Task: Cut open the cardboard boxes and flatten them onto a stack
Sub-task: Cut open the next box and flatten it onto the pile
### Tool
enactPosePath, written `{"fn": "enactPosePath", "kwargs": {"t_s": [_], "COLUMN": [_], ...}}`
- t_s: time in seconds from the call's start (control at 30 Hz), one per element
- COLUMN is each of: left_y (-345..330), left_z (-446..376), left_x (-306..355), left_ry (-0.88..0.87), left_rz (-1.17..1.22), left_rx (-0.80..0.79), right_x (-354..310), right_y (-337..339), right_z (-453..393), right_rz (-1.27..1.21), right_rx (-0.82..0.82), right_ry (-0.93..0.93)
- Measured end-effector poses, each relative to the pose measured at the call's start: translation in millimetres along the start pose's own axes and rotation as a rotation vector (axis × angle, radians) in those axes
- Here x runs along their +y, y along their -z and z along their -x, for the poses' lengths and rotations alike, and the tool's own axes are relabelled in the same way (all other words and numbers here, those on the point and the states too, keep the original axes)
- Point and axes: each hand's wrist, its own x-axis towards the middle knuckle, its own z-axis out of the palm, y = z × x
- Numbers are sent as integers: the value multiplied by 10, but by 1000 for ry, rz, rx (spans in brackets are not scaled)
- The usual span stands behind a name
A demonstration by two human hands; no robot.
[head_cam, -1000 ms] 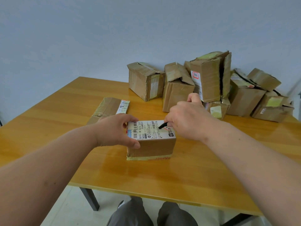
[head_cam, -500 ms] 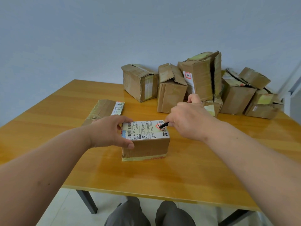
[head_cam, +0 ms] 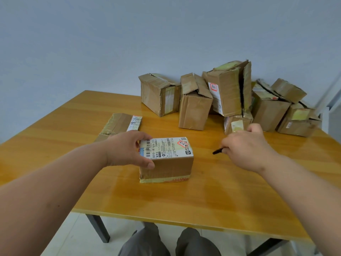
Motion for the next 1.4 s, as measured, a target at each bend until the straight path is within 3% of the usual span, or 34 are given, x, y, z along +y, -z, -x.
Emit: {"fn": "enactPosePath", "kwargs": {"t_s": [0.1,0.2,0.43,0.5,0.6,0.7,0.87,0.97,1.17,1.4], "left_y": [-13,-56,-126,-121,-99,-33,55,29,-14,-120], "left_z": [-16,16,128,153,170,153,89,40,-192,-410], "left_x": [89,230,426,460,437,369,385,478,754,952], "left_ry": [12,77,224,185,93,42,-51,-115,-187,-236], "left_rz": [-82,-189,-399,-355,-72,42,-351,-465,-776,-730], "left_rx": [20,62,54,-26,-185,-213,-62,-64,-1,-40], "right_x": [-176,-524,-854,-905,-911,-868,-823,-778,-537,-233], "right_y": [40,163,226,223,199,212,220,172,-101,-329], "right_z": [-10,-73,-155,-169,-213,-218,-229,-256,-203,37], "right_rz": [-374,-755,-954,-1042,-1123,-1239,-1271,-1260,-1207,-1196], "right_rx": [-1,-49,-53,-80,-106,-98,-96,-73,40,-55], "right_ry": [-136,-140,-216,-227,-229,-274,-252,-259,-439,-537]}}
